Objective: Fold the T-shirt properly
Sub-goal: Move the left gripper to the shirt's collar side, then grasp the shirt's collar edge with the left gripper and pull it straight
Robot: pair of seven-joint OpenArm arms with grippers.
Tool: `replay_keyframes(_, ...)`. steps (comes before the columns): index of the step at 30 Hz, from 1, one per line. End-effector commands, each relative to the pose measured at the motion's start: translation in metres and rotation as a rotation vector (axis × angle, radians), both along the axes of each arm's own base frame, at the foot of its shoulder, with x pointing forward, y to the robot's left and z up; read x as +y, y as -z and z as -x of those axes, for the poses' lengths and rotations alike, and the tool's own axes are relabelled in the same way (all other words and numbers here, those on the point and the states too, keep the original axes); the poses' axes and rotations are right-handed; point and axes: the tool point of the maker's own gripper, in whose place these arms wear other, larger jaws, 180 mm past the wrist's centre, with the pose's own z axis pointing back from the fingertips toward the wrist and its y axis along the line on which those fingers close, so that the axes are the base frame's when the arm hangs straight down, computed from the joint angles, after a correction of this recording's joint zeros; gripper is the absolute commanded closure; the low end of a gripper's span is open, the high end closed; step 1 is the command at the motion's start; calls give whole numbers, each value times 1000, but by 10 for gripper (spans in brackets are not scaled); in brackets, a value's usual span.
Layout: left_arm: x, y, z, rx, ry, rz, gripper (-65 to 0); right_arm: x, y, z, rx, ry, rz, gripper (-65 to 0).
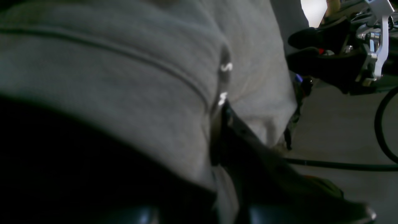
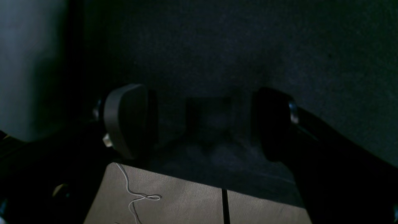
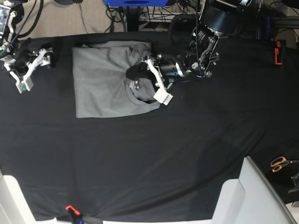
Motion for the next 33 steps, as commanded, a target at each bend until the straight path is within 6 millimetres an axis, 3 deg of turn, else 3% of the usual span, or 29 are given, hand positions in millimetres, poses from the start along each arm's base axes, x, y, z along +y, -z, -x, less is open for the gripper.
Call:
replay_keyframes(1, 3, -10, -12, -34, 27, -15, 0, -6, -10, -12, -44, 1, 9, -515)
replay_keyframes(5, 19, -26, -26, -88, 131, -104, 0, -6, -9, -12, -43, 2, 9, -515)
replay_keyframes(10, 37, -23, -35, -106, 317, -281, 0, -5, -9, -12, -44, 3, 6, -515)
replay_keyframes(21, 34, -21, -54, -229, 763, -579, 0, -5, -9, -11, -44, 3, 4, -515)
replay_keyframes(28, 17, -34, -71, -356, 954, -700, 0, -5, -9, -11, -44, 4, 4, -515)
replay_keyframes(33, 21, -21, -86, -527, 1144, -953, 0, -5, -9, -11, -43, 4, 5, -515)
